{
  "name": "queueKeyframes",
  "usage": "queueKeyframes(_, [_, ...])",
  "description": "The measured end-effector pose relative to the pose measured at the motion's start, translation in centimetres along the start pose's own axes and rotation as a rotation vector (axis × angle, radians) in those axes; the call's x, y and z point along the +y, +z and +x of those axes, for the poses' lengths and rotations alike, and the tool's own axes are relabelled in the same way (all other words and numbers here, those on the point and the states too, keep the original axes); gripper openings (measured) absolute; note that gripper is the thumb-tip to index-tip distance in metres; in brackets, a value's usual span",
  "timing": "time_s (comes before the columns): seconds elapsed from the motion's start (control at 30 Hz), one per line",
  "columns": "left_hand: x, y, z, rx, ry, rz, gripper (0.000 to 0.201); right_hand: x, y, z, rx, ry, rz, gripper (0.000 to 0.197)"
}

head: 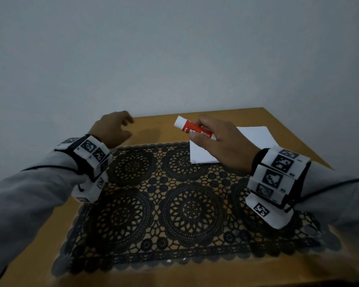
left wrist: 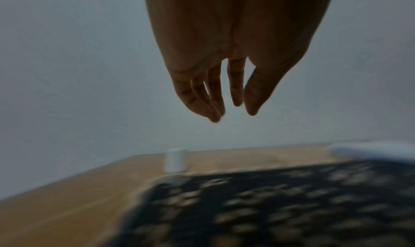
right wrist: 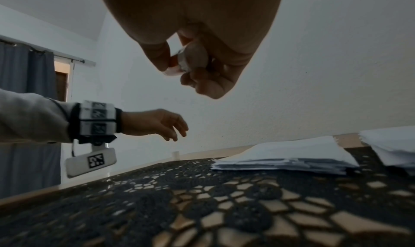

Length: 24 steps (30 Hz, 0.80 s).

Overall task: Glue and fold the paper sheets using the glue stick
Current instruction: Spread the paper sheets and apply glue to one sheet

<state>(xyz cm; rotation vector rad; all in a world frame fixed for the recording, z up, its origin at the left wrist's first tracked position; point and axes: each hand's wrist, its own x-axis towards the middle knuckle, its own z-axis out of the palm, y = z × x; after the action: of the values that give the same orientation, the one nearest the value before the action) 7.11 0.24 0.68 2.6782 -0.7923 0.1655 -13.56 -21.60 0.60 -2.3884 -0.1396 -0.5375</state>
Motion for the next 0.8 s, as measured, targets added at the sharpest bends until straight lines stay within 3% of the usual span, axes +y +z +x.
queueKeyframes(0.13, [7.5,-1.7,-4.7,-0.411,-0.003,-0.849,0.033,-0.9,0.3,0.0,0.04,0.03,0.119,0.021])
queueKeyframes(0.23, [10.8,-1.7,-7.4,-0.435,0.101,-1.152,0.032,-1.8,0.4,-0.3,0.061,0.041,0.131,0.025])
queueKeyframes(0.4, [12.8,-0.8,-10.1,-0.138,0.103,-1.258,0.025,-2.9,0.0,-1.4,0.09,0.051,0.14,0.023])
queueKeyframes(0.73, [12.1,-1.7,-12.3,-0.017,0.072,-1.243,0.014,-3.6,0.0,-3.8,0.092,0.124,0.297,0.014])
queueKeyframes(0.8, [11.9,-1.8,-12.2,0.005,0.089,-1.212,0.021,-3.8,-0.1,-3.8,0.046,0.123,0.339,0.011])
